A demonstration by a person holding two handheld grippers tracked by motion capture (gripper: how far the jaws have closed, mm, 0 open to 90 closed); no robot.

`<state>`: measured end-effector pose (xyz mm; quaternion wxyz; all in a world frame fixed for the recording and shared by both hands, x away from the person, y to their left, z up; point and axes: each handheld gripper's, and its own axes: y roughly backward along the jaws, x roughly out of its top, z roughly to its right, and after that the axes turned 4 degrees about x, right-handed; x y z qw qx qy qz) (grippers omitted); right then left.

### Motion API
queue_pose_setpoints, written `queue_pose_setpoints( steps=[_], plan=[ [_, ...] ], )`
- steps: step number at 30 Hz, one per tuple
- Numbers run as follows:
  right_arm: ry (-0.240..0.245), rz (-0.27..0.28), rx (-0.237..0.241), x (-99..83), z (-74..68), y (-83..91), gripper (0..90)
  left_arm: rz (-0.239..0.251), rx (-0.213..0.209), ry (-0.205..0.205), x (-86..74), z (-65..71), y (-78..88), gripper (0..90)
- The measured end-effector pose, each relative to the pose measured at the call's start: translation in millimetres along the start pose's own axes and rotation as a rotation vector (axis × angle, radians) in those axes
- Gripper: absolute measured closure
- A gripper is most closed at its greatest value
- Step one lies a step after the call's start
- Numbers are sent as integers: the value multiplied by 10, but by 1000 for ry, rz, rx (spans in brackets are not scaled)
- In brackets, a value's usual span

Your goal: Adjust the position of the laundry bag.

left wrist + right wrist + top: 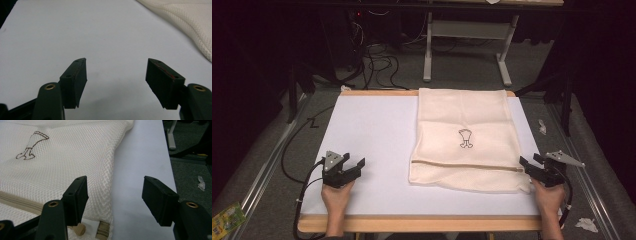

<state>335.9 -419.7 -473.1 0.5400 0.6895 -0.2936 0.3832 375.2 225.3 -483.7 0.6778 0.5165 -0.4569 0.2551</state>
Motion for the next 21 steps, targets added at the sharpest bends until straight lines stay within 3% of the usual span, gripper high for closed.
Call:
queue_pose_setpoints(
  steps=[5,7,13,15,18,21],
  plan=[
    [4,-10,-2,5,0,-12,374,11,10,-13,-2,15,12,364],
    [-10,-4,-23,4,6,-7,371,4,8,-10,3,18,-2,356],
    [-40,11,-22,-1,34,9,371,0,8,-30,5,35,-4,372],
    [-36,2,-16,4,37,-2,376,-14,34,-16,16,31,-17,359],
    [-33,-8,-18,9,31,-13,375,-5,32,2,17,13,-11,364],
    [-76,-9,-25,15,68,-13,363,-21,27,28,31,-17,-27,351]
  ],
)
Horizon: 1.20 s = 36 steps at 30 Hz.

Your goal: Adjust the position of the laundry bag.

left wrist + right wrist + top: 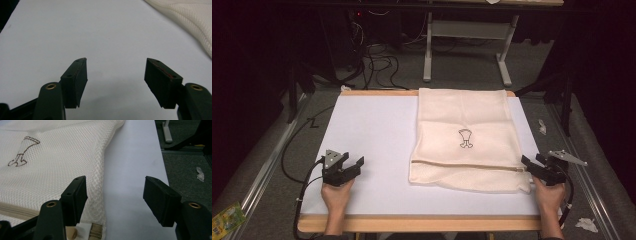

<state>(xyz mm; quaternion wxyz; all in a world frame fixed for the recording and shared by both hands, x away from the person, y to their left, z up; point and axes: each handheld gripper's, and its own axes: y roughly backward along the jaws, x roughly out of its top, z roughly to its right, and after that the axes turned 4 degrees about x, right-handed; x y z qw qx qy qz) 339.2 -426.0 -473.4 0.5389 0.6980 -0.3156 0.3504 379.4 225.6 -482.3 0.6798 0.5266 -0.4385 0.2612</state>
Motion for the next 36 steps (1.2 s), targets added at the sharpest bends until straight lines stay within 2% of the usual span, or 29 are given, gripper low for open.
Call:
queue_pose_setpoints(
  steps=[5,6,7,11,14,15,16,20,22,24,25,27,29,30,33,34,36],
  plan=[
    [17,-13,9,10,-15,-11,385,-2,-19,20,69,19,-17,359],
    [41,-17,7,12,-36,-14,397,-11,-26,17,100,51,-29,360],
    [44,-19,9,15,-39,-13,401,-14,-46,24,140,107,-56,362],
    [34,-12,20,26,-38,6,414,-38,-57,10,221,208,-105,371],
    [29,-15,30,29,-41,21,438,-52,-94,-6,321,336,-149,372],
    [31,-18,32,34,-42,21,445,-52,-94,-6,321,336,-149,372],
    [34,-19,36,40,-44,20,457,-58,-107,-27,361,413,-160,372],
    [50,-11,37,75,-73,51,534,-76,-175,4,428,557,-191,388],
    [61,-23,38,107,-92,45,546,-79,-176,-24,457,648,-225,389],
    [72,-32,40,134,-107,31,553,-88,-189,-26,471,685,-244,394],
    [66,-39,39,148,-116,25,553,-95,-196,-40,489,777,-287,395],
    [69,-54,40,177,-121,5,554,-95,-220,-44,500,861,-319,402],
    [80,-65,41,196,-127,-14,555,-100,-221,-57,505,912,-337,406],
    [79,-74,41,202,-131,-24,555,-117,-240,-61,514,995,-388,407],
    [79,-86,41,216,-133,-39,555,-128,-245,-77,527,1070,-445,407],
    [85,-85,42,234,-134,-55,554,-152,-240,-95,541,1129,-519,405],
    [81,-81,45,237,-134,-61,552,-168,-243,-95,551,1158,-560,403]
  ],
)
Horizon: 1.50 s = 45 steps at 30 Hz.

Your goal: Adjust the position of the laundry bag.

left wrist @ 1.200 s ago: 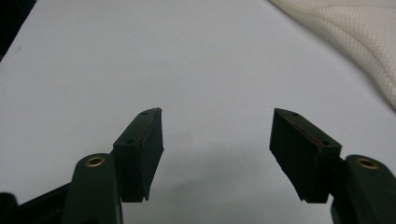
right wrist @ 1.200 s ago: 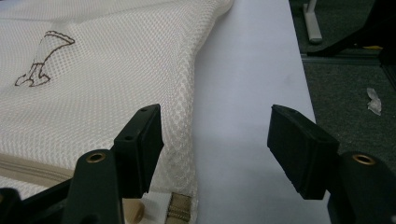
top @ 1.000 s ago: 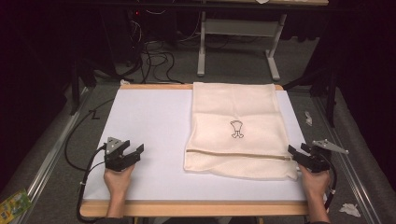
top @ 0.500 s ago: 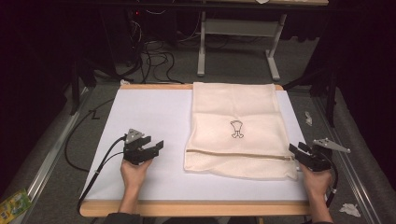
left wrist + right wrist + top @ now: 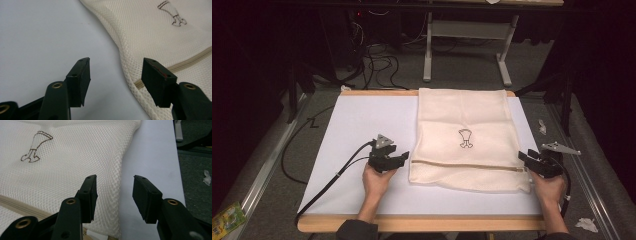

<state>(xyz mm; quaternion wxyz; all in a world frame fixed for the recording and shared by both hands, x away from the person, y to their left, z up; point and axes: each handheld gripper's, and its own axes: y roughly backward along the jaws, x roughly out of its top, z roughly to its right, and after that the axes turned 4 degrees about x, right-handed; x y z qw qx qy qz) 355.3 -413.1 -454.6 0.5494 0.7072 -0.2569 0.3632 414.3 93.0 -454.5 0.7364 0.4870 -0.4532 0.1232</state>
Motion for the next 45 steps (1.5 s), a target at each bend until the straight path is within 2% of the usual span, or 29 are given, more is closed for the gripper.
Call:
queue_pose_setpoints(
  steps=[1,4,6,7,8,11,13,16,17,19,22,24,26,29,30,31,32,33,35,39,42,45],
  plan=[
    [-15,-5,14,1,11,-30,546,3,1,-2,26,28,-33,396],
    [-20,-20,12,-1,10,-69,543,2,-3,-5,49,62,-68,397],
    [-17,-26,18,1,9,-108,540,11,-28,24,60,80,-115,399],
    [-17,-26,18,1,9,-108,540,-2,-28,28,72,85,-148,399],
    [-29,-27,23,7,6,-120,536,-21,-21,13,95,119,-200,399],
    [-25,-34,21,25,2,-141,530,-22,-28,9,126,149,-253,400],
    [-34,-42,20,57,-7,-177,523,-34,-18,2,163,177,-300,402],
    [-26,-60,8,94,-7,-216,517,-37,-32,26,205,198,-371,445],
    [-13,-60,-10,102,-13,-221,518,-64,-16,9,231,242,-435,457],
    [-6,-61,-23,108,-12,-226,521,-80,-22,2,252,290,-489,463],
    [-19,-65,-19,103,9,-239,527,-88,-18,-13,272,333,-545,471],
    [-33,-80,-8,97,25,-258,544,-95,-13,-8,286,338,-585,479],
    [-43,-88,6,96,43,-302,595,-106,-12,-7,296,336,-611,531],
    [-49,-99,14,101,43,-318,641,-101,-28,5,294,340,-624,559],
    [-37,-110,31,101,43,-325,700,-106,-26,15,281,344,-650,585],
    [-37,-110,31,101,43,-325,700,-106,-26,15,281,344,-650,601],
    [-41,-121,47,109,46,-328,757,-109,-31,15,275,336,-666,623],
    [-41,-121,47,109,46,-328,757,-109,-31,15,275,336,-666,643],
    [-39,-131,65,114,55,-340,823,-116,-31,13,286,309,-668,704],
    [-20,-131,77,128,39,-347,848,-109,-36,13,301,292,-659,838],
    [-23,-130,78,128,30,-337,852,-112,-45,20,298,288,-663,863],
    [-24,-124,80,131,32,-314,857,-104,-42,1,299,288,-643,879]
  ],
)
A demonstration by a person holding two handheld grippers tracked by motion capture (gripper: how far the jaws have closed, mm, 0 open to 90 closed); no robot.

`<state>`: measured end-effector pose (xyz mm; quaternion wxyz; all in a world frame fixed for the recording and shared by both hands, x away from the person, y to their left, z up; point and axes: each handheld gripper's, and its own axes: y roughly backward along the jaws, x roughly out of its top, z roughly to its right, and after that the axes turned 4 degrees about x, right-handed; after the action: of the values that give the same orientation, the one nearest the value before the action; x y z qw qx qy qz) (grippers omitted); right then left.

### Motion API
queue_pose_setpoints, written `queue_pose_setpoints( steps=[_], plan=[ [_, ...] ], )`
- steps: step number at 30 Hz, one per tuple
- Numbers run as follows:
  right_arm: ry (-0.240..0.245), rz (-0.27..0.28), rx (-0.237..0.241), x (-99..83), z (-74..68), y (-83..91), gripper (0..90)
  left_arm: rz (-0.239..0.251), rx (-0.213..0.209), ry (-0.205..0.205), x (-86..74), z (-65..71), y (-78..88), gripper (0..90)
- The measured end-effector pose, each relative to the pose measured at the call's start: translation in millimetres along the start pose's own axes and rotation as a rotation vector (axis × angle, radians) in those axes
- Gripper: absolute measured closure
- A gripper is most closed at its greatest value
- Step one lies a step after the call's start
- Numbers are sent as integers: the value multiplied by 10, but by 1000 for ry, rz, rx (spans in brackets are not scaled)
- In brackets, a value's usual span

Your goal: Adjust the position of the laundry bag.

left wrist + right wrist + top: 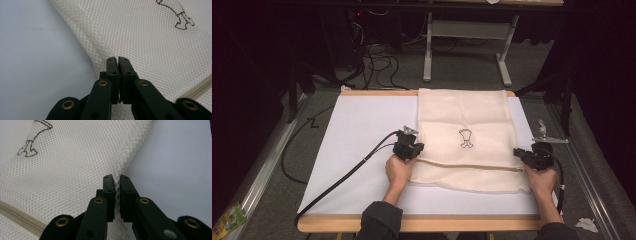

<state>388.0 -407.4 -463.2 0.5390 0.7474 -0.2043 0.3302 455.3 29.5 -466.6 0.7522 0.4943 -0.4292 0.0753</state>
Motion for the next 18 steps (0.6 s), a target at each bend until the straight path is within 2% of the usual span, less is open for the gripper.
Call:
queue_pose_setpoints(
  steps=[5,18],
  plan=[
    [8,8,2,6,-23,9,862,4,-4,-21,8,-31,81,883],
    [14,25,31,3,-79,32,870,1,1,-25,-27,-104,163,891]
  ],
)
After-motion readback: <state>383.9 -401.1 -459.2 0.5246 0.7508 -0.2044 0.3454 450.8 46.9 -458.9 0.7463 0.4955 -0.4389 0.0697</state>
